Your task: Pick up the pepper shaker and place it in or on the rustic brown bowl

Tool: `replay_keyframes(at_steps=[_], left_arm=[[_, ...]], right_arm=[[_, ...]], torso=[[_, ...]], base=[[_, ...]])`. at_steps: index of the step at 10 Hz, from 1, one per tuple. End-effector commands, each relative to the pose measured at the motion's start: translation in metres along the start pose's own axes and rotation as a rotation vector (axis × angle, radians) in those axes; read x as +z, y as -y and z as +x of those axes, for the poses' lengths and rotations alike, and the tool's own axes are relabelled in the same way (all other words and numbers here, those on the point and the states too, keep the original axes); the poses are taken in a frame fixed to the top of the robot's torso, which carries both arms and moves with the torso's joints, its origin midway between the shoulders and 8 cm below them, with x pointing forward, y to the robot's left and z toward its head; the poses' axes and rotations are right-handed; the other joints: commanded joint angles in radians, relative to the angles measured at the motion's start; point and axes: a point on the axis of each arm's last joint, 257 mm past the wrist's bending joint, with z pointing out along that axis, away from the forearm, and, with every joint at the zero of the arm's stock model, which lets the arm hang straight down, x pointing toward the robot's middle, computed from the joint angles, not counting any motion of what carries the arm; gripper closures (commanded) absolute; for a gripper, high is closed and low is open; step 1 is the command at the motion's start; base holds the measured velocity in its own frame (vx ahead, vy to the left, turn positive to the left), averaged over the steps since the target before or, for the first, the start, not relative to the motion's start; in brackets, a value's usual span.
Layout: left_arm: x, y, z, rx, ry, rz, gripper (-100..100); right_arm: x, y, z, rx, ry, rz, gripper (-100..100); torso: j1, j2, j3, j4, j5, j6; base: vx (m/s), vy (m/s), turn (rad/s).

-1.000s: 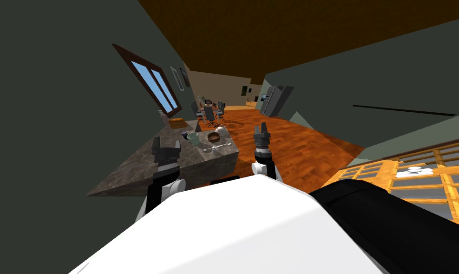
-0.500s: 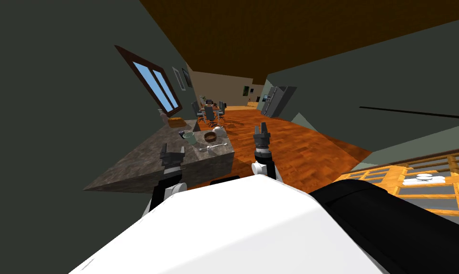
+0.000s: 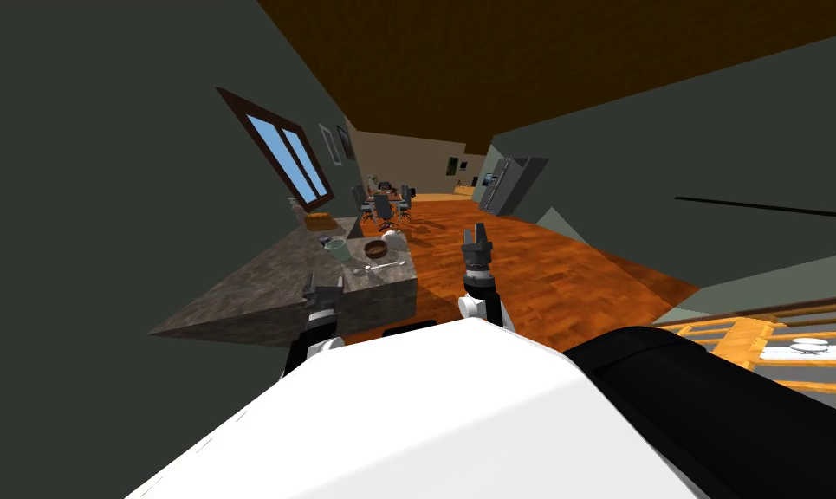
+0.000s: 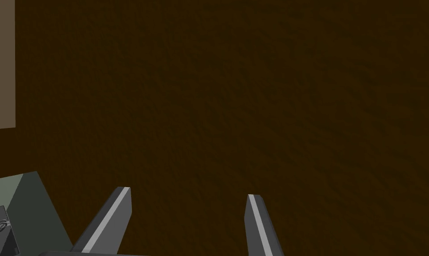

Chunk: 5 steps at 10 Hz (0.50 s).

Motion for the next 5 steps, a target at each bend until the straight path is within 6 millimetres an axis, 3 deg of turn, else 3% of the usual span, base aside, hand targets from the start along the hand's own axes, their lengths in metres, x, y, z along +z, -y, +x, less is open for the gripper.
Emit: replay_keyframes(at_steps=[1,5], left_arm=[[-0.004,-0.015,-0.019,-0.079,0.047,-0.032,-100],[-0.016,-0.051,-0.058,-0.267,0.164,-0.088,-100]], right_arm=[[0.0,0.0,0.0,0.0,0.0,0.0,0],[0.0,0.0,0.0,0.0,0.0,0.0,0]], torso=[[0.0,0.0,0.0,0.0,0.0,0.0],[0.001,-0.001,-0.001,0.0,0.0,0.0]], base=[[-0.001,-0.178,0.079],[0.009,-0.159,0.087]])
